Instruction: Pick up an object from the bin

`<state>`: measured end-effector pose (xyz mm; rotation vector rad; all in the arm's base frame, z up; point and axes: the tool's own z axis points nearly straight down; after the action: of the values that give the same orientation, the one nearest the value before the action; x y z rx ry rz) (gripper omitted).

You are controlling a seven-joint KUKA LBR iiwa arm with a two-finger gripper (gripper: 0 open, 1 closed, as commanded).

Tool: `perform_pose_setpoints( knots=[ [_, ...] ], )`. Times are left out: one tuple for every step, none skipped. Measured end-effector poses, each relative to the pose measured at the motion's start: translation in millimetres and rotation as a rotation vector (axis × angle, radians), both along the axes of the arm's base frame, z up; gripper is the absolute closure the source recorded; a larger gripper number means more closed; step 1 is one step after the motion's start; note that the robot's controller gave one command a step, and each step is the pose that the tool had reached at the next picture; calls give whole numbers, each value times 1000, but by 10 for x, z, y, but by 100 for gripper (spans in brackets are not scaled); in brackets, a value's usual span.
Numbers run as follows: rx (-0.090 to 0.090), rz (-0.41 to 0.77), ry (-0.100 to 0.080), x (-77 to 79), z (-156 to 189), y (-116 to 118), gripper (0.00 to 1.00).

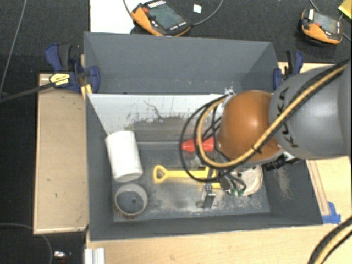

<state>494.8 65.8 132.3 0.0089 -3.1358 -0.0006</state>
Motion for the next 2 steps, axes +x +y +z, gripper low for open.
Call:
perform_pose_setpoints(
  knots=[
    [1, -5, -8, 19, 42, -5, 0],
    [1, 89, -8, 629, -617, -517, 0]
  ],
)
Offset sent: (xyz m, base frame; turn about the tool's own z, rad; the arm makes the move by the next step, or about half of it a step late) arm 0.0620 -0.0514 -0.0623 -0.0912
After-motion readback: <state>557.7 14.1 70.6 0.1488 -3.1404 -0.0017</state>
